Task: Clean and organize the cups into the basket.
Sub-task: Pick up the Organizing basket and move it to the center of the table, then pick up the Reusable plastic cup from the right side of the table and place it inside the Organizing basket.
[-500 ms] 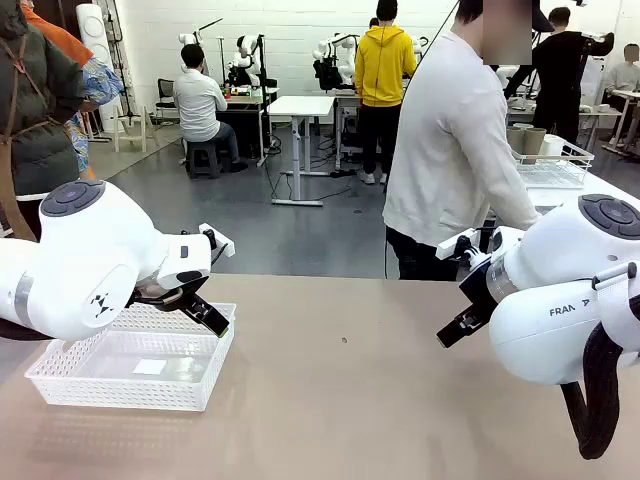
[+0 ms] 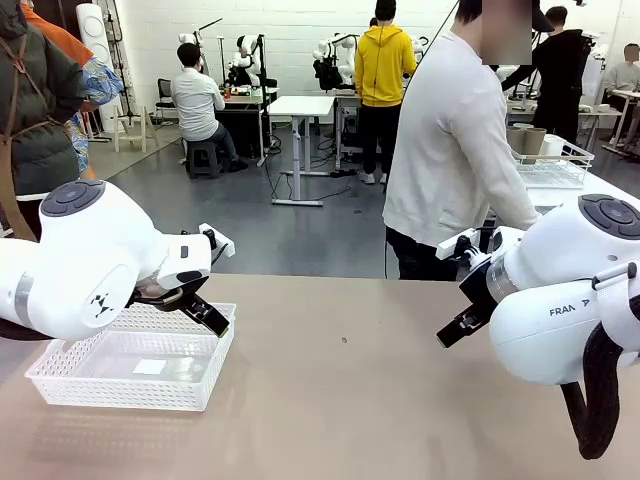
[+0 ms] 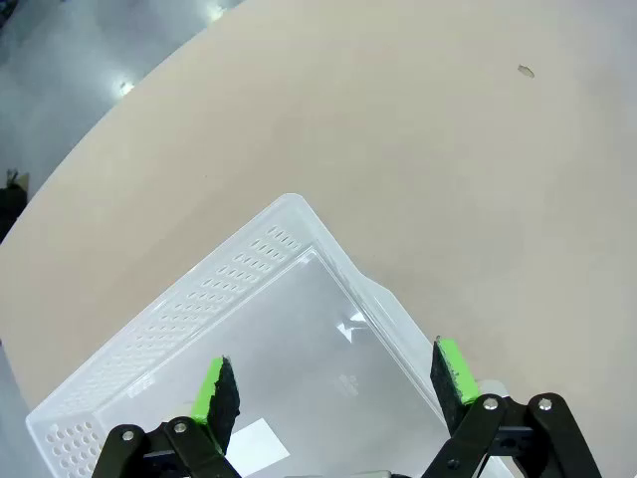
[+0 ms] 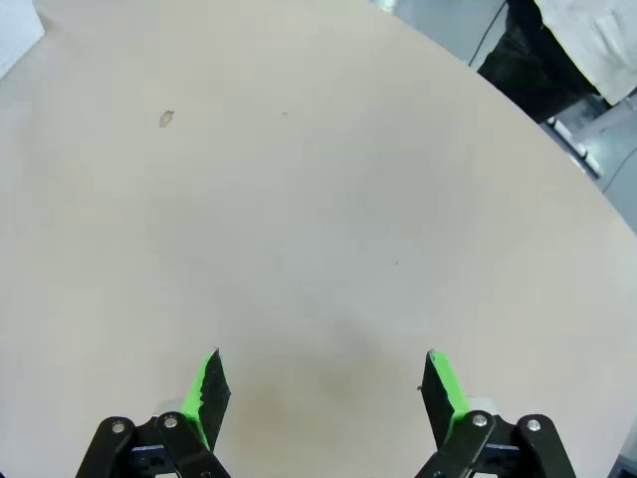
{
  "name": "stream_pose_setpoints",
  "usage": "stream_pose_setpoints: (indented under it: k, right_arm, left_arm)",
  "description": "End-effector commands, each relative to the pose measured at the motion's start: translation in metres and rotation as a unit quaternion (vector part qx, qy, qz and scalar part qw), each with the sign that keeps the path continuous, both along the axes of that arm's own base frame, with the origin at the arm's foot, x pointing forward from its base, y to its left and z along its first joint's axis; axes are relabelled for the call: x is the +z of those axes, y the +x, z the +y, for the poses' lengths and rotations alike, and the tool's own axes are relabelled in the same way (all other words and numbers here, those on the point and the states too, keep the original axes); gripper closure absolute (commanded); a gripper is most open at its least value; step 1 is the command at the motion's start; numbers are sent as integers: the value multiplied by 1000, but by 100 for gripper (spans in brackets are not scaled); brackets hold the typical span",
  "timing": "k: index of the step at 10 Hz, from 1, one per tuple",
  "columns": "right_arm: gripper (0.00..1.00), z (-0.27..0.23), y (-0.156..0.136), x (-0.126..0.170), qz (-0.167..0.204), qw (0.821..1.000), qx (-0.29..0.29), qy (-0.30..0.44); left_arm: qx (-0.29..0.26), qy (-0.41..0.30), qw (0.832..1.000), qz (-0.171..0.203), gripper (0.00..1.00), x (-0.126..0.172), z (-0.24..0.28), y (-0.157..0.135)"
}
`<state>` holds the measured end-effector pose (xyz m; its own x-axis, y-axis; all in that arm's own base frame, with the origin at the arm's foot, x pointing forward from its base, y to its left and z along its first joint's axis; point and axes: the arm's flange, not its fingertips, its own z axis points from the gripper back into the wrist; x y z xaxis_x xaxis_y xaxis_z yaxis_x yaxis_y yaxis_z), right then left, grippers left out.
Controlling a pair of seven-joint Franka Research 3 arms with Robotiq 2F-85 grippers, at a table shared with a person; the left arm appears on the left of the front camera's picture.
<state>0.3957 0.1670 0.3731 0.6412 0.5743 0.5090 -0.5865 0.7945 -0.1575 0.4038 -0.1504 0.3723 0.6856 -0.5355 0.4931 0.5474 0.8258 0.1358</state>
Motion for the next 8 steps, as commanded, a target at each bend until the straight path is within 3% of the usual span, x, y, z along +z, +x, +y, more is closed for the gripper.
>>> stream_pose_setpoints:
  k: [1,8]
  right_arm:
    - [0,0,0,0,0,1000,0,0]
    - [0,0,0,0,0,1000,0,0]
  left_arm:
    - [0,0,1000,0,0,0,0,0]
    - [0,0,1000,0,0,0,0,0]
